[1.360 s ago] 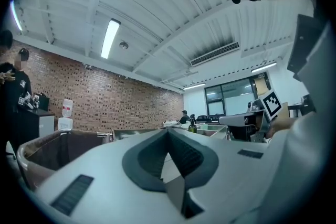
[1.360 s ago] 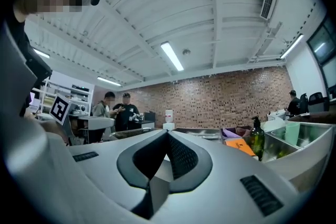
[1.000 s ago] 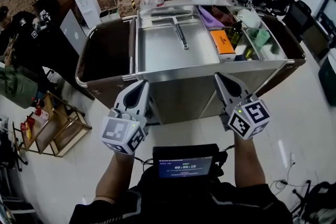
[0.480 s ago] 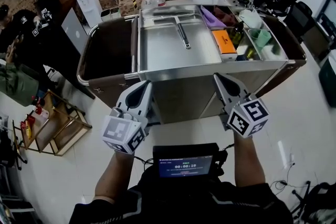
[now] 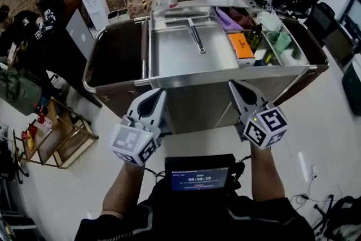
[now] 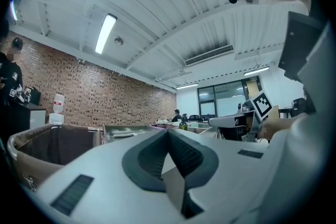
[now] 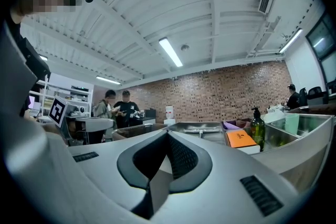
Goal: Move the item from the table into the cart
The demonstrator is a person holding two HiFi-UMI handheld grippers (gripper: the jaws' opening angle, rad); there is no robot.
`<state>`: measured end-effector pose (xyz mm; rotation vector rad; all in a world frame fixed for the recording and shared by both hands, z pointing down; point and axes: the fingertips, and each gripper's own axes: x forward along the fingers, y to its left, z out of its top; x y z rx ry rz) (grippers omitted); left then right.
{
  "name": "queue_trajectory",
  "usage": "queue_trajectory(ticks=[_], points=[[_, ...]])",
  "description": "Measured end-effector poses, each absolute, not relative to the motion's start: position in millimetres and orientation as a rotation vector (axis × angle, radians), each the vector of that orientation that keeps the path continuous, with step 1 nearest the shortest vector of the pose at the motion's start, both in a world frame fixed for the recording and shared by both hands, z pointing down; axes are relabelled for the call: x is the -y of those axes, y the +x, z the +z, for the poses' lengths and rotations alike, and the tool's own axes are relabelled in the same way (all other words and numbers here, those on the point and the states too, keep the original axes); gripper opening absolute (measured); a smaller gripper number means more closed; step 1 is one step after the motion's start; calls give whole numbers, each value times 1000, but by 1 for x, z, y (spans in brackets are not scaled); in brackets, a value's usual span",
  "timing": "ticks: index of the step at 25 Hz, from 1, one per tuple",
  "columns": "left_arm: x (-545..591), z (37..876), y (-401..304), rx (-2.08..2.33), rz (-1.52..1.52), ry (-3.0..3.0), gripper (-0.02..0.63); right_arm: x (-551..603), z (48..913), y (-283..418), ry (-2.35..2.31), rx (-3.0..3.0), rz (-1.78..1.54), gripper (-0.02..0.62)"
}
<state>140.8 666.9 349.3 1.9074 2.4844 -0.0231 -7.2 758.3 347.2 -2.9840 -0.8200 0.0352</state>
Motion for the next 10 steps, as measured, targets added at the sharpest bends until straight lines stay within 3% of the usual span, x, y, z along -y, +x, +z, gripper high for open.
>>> queue_trajectory(ticks=[10], points=[[-665, 355, 140, -2506, -23, 1877, 2, -762, 352, -5, -2980, 832, 26, 5]])
